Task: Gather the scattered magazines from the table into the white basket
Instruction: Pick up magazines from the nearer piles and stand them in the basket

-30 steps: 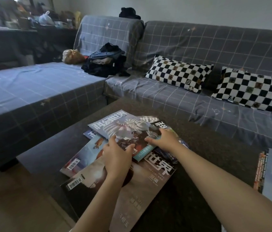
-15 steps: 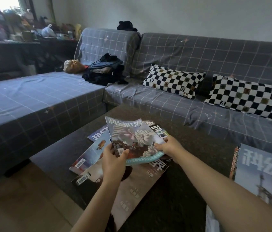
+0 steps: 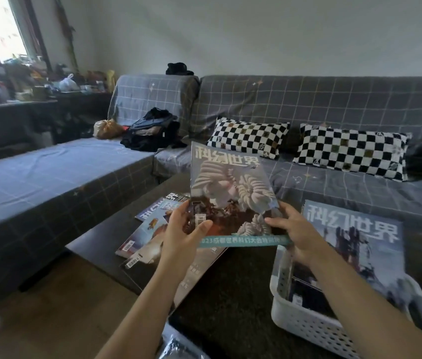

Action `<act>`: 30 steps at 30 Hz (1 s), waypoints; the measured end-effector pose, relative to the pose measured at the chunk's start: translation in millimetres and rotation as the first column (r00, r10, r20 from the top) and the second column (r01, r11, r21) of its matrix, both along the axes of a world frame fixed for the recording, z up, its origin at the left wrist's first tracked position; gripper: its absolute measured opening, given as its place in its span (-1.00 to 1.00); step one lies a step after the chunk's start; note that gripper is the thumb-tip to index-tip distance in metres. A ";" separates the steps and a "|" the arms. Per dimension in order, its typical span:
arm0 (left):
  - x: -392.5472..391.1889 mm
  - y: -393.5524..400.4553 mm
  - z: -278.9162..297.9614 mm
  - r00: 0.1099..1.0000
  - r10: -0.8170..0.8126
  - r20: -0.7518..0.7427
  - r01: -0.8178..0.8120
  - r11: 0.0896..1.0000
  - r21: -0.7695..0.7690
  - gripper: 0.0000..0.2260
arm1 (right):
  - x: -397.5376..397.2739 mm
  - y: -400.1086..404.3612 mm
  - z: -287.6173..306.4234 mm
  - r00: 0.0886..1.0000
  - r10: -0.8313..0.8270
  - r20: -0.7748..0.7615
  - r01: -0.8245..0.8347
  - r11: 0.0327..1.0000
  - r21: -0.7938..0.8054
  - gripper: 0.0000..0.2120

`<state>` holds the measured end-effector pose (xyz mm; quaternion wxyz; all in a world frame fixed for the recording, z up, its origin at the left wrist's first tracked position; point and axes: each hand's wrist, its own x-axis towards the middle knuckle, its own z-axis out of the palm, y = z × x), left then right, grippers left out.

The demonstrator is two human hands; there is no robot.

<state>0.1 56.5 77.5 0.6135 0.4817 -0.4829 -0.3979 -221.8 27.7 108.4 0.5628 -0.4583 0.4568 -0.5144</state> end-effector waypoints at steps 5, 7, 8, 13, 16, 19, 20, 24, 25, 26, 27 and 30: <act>-33.0 15.5 6.5 0.993 -0.113 0.014 0.114 0.993 -0.044 -0.57 | -41.6 31.4 6.3 0.993 -0.107 0.054 0.110 0.992 -0.057 -0.64; -51.0 18.9 8.2 0.987 -0.163 0.015 0.163 0.986 -0.036 -0.58 | -61.7 43.9 6.1 0.988 -0.156 0.021 0.157 0.984 -0.085 -0.61; -60.2 20.3 9.0 0.984 -0.176 0.017 0.176 0.984 -0.029 -0.59 | -71.0 49.6 5.5 0.984 -0.177 0.010 0.177 0.979 -0.103 -0.59; -109.6 16.6 6.6 0.976 -0.214 0.046 0.214 0.977 0.010 -0.68 | -115.0 74.9 -1.1 0.954 -0.295 -0.046 0.282 0.941 -0.185 -0.56; -137.6 11.6 0.2 0.965 -0.235 0.118 0.228 0.971 0.067 -0.70 | -138.3 88.3 -8.4 0.918 -0.385 -0.101 0.358 0.910 -0.209 -0.55; -160.0 8.4 -7.2 0.944 -0.242 0.225 0.233 0.970 0.070 -0.69 | -153.3 98.9 -17.5 0.889 -0.428 -0.164 0.394 0.896 -0.204 -0.51; -165.6 8.1 -9.0 0.936 -0.243 0.255 0.232 0.970 0.071 -0.69 | -156.1 101.6 -20.3 0.877 -0.436 -0.200 0.398 0.894 -0.204 -0.50; -177.9 7.5 -16.5 0.883 -0.243 0.402 0.218 0.970 0.107 -0.73 | -162.0 110.4 -32.3 0.803 -0.468 -0.368 0.426 0.884 -0.195 -0.43; -179.4 7.7 -18.7 0.864 -0.241 0.441 0.213 0.970 0.113 -0.76 | -162.2 111.9 -35.7 0.780 -0.469 -0.414 0.427 0.883 -0.194 -0.42; -180.6 7.6 -20.9 0.843 -0.235 0.483 0.206 0.972 0.113 -0.77 | -162.0 113.0 -38.8 0.755 -0.464 -0.463 0.427 0.884 -0.190 -0.41; -181.3 7.2 -23.5 0.819 -0.221 0.529 0.194 0.975 0.107 -0.78 | -161.6 113.4 -41.4 0.729 -0.455 -0.512 0.424 0.887 -0.184 -0.41; -182.1 4.9 -27.9 0.744 -0.192 0.640 0.171 0.981 0.095 -0.76 | -158.0 110.6 -46.9 0.659 -0.417 -0.626 0.412 0.897 -0.163 -0.46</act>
